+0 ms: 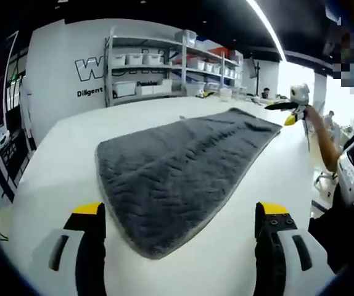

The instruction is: Open the folded towel by lifting each exposed corner and separating the folded layers until the towel lies flat within the target outline without major curled edges

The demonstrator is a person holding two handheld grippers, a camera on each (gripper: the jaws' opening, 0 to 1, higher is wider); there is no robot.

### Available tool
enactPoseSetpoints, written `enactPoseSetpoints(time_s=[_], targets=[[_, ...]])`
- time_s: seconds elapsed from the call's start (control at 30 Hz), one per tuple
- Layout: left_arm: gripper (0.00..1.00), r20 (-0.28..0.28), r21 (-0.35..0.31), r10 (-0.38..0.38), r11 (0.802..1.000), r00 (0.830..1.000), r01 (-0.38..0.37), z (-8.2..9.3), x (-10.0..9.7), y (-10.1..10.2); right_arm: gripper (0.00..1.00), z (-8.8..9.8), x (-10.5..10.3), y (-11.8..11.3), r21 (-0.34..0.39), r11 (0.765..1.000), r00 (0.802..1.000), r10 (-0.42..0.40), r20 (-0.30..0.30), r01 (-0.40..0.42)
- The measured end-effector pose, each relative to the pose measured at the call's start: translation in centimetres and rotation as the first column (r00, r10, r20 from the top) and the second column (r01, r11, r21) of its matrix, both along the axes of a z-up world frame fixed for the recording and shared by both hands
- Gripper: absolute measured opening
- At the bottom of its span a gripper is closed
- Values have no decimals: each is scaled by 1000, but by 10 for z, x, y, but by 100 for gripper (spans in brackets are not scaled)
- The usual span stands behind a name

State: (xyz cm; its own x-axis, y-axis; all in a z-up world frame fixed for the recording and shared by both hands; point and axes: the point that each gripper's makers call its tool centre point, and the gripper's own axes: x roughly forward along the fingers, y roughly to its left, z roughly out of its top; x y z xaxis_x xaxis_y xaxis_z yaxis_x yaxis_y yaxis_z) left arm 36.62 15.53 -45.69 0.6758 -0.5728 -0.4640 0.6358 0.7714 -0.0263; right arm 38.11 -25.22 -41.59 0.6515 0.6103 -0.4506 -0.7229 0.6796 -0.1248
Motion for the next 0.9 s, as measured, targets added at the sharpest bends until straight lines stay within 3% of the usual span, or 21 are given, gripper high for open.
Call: enactPoseSetpoints(time_s=[0.2, 0.27, 0.33, 0.5, 0.63, 0.8, 0.9], targets=[[99, 2, 13, -7, 1000, 1000, 7, 1, -2, -4, 81, -4, -3, 54, -12, 989, 989, 149, -21, -149], [99, 3, 12, -10, 1000, 1000, 10, 1, -3, -6, 72, -4, -4, 66, -6, 983, 983, 184, -23, -184], [99, 5, 14, -17, 1000, 1000, 17, 2, -4, -9, 57, -9, -10, 87, 10, 967, 966, 256, -45, -256], [99, 10, 14, -25, 1000, 1000, 25, 3, -6, -12, 46, -26, -16, 119, -28, 934, 932, 354, -77, -357], [99, 9, 20, -27, 999, 1000, 27, 3, -8, -12, 34, -34, -16, 139, -7, 910, 906, 411, -103, -413], [99, 3, 23, -33, 999, 999, 33, 2, -10, -12, 25, -48, -13, 144, -31, 901, 896, 425, -129, -432], [99, -7, 5, -29, 1000, 1000, 29, 2, -10, -12, 24, -56, -15, 147, -24, 893, 883, 441, -161, -450]])
